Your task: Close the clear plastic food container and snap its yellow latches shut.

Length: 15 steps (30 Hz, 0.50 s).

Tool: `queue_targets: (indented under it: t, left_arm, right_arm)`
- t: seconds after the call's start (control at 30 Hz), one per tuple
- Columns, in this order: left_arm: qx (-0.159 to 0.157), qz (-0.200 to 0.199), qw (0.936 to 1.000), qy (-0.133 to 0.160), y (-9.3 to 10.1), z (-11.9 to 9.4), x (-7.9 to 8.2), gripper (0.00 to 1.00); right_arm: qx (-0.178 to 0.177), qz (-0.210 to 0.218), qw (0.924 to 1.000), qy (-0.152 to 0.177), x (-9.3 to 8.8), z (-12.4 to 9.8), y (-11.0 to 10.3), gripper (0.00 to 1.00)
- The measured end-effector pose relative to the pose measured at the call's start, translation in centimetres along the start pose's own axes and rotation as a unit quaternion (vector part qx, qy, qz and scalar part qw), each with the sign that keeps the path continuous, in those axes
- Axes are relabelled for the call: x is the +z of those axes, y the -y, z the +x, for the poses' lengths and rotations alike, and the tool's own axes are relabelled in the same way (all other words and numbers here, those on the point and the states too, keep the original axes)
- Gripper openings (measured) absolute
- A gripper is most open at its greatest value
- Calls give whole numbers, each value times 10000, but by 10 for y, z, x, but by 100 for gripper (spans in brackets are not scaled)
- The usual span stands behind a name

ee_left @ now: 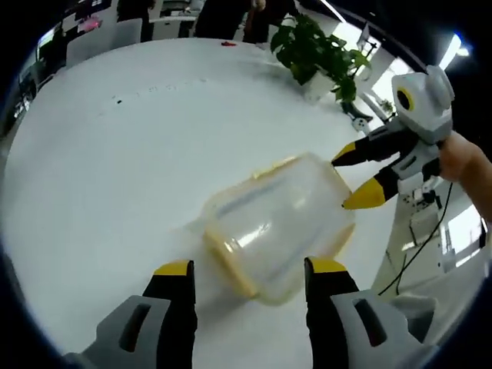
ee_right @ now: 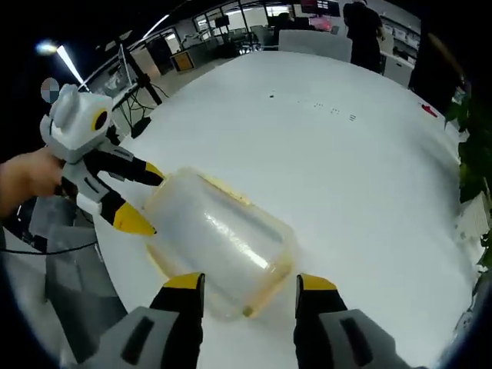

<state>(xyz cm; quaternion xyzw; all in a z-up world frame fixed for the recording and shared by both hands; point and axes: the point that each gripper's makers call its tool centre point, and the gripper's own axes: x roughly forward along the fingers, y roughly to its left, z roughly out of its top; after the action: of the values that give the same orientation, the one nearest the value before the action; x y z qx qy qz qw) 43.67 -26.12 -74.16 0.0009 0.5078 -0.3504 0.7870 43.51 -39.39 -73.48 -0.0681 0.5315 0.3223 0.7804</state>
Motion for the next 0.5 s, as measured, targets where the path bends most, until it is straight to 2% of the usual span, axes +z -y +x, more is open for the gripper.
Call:
queue_targets:
  t: [0.07, 0.1, 0.27, 0.5]
  left_arm:
    - [-59, -86, 9999, -5, 2, 2, 1, 53]
    - [-129, -228, 9997, -23, 5, 3, 0, 51]
    - [-138, -259, 9996, -39, 7, 4, 1, 49]
    - [-156, -228, 9996, -78, 8, 5, 2, 47]
  right_arm:
    - [72, 140, 9998, -101, -5, 3, -1, 44]
    - [138, 408, 9991, 1, -2, 3, -2, 43]
    - [196, 418, 9989, -71, -1, 5, -5, 41]
    - [78, 421, 9989, -169, 0, 6, -7, 40]
